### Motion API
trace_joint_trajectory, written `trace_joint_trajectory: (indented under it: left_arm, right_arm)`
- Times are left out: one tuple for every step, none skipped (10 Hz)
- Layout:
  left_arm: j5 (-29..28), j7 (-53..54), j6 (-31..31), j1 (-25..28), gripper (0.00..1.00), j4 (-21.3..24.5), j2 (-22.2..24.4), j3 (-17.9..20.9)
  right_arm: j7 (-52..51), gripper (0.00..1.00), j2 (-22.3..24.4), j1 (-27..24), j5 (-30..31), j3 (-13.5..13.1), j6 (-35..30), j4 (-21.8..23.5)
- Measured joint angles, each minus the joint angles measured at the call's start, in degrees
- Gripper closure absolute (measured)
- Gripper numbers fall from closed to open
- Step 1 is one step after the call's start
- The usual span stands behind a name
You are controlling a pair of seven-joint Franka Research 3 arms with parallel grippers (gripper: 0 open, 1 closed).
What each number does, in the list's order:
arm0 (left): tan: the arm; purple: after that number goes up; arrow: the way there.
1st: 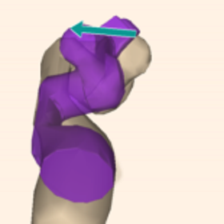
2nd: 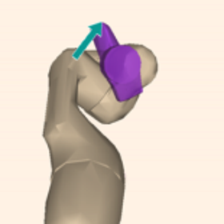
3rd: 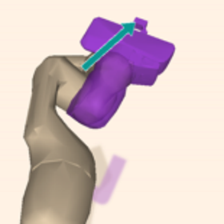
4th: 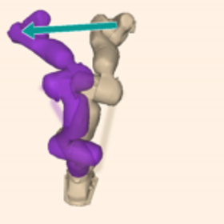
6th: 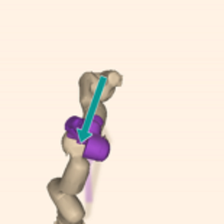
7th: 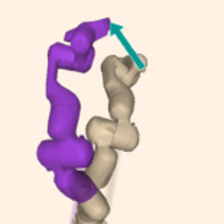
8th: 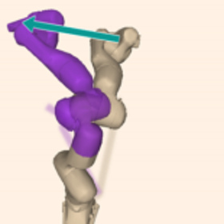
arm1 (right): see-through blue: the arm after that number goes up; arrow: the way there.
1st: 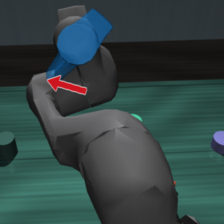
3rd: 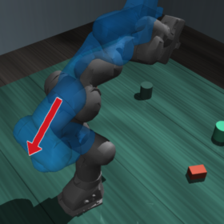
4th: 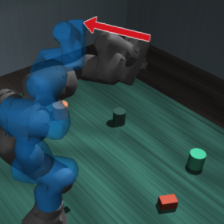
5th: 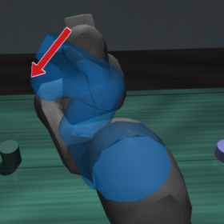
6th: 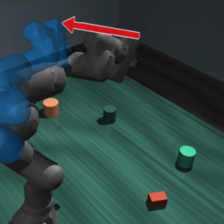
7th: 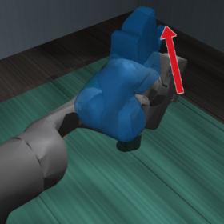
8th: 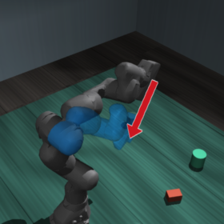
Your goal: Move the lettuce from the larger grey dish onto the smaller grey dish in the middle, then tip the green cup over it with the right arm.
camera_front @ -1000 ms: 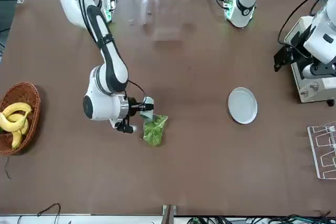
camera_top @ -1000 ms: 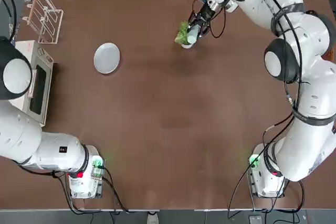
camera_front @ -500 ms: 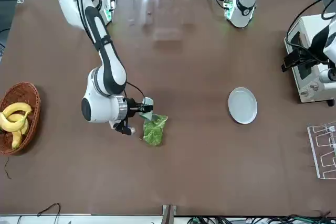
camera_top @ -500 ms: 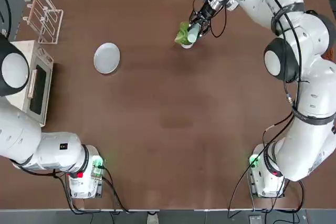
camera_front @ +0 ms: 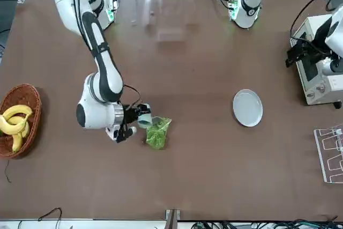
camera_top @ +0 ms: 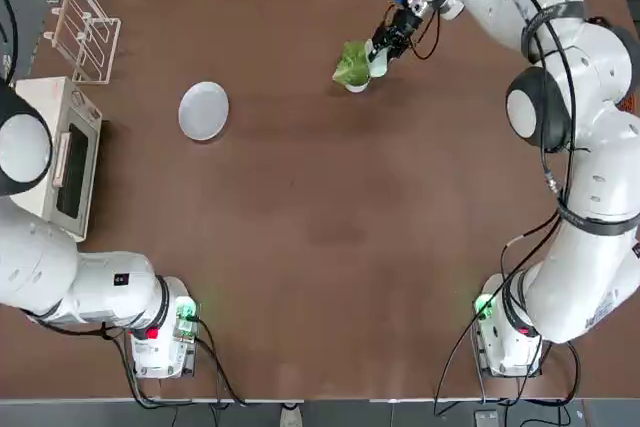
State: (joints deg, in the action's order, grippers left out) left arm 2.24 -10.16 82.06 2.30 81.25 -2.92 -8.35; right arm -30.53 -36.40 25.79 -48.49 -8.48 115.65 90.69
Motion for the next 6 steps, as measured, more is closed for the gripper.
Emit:
trace_joint_trajectory:
  left_arm:
    - [-0.05, 0.0, 0.08, 0.03, 0.0, 0.3, 0.32, 0.01]
    - [-0.09, 0.0, 0.18, 0.14, 0.0, 0.48, 0.29, 0.02]
    - [-0.09, 0.0, 0.25, 0.22, 0.0, 0.71, 0.29, 0.03]
    - [-0.1, 0.0, 0.29, 0.24, 0.0, 0.86, 0.29, 0.04]
    - [-0.11, 0.0, 0.34, 0.25, 0.0, 0.96, 0.29, 0.08]
    - [-0.2, 0.0, 0.4, 0.25, 0.0, 1.01, 0.29, 0.14]
  right_arm:
    - [-7.71, 0.32, 0.0, -0.33, -0.02, -0.87, 1.0, 0.84]
    - [-15.3, 0.32, 0.14, -0.47, -0.04, -1.74, 2.44, 1.73]
    - [-23.68, 0.32, 0.5, -0.55, -0.06, -2.56, 4.33, 2.92]
    - [-31.98, 0.32, 1.15, -0.79, -0.1, -3.21, 6.12, 4.47]
    - [-39.76, 0.32, 1.97, -1.51, -0.46, -3.58, 7.24, 6.17]
    - [-47.57, 0.32, 2.9, -2.81, -1.71, -3.75, 7.54, 7.91]
